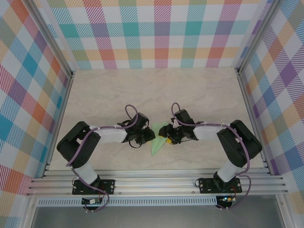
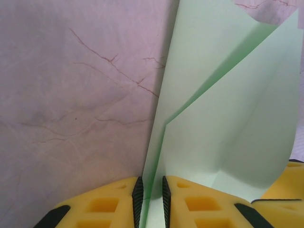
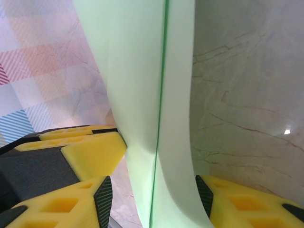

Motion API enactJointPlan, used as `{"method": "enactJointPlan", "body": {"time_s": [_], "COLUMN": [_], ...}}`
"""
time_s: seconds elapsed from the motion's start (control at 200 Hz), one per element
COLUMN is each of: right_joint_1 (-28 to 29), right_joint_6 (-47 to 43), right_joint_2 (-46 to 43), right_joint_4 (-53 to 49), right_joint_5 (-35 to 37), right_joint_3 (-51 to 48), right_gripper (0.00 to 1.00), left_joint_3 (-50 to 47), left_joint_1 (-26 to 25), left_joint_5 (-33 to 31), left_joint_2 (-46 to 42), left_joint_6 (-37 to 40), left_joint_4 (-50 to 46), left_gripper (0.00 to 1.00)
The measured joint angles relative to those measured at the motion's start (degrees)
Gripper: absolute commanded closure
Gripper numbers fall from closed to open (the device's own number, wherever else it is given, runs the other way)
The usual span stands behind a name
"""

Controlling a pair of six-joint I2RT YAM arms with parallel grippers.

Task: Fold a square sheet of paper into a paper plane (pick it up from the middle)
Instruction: Turn over the paper at the center of the table.

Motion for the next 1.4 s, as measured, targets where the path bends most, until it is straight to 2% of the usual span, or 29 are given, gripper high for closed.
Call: {"method": "enactJointPlan", "body": {"time_s": [0.18,0.405,0.555,1.27,1.4], "right_joint_1": [0.02,0.07,0.07,0.07,0.07], "right_joint_6": [0.42,0.33,-0.04,-0.50,-0.61], "right_joint_2": [-0.04,2.47,4.09,5.95,6.47], "right_joint_4": [1.51,1.44,1.51,3.04,3.61], "right_joint_5": [0.98,2.36,2.56,1.84,1.64], "right_joint_3": [0.04,2.45,4.15,4.57,4.59], "right_gripper": [0.55,0.55,0.60,0.62,0.65], "left_joint_3": [-0.46,-0.72,-1.25,-3.87,-3.89], "left_joint_1": [0.02,0.02,0.02,0.52,0.52], "left_joint_5": [0.00,-0.24,-0.70,-0.22,-0.22], "left_joint_2": [-0.22,-0.52,-0.92,-1.81,-1.81], "left_joint_6": [-0.20,-0.20,-0.61,-3.10,-3.21], "left_joint_4": [0.57,0.68,1.05,5.01,5.07], "left_gripper": [0.78,0.78,0.78,0.79,0.80]}}
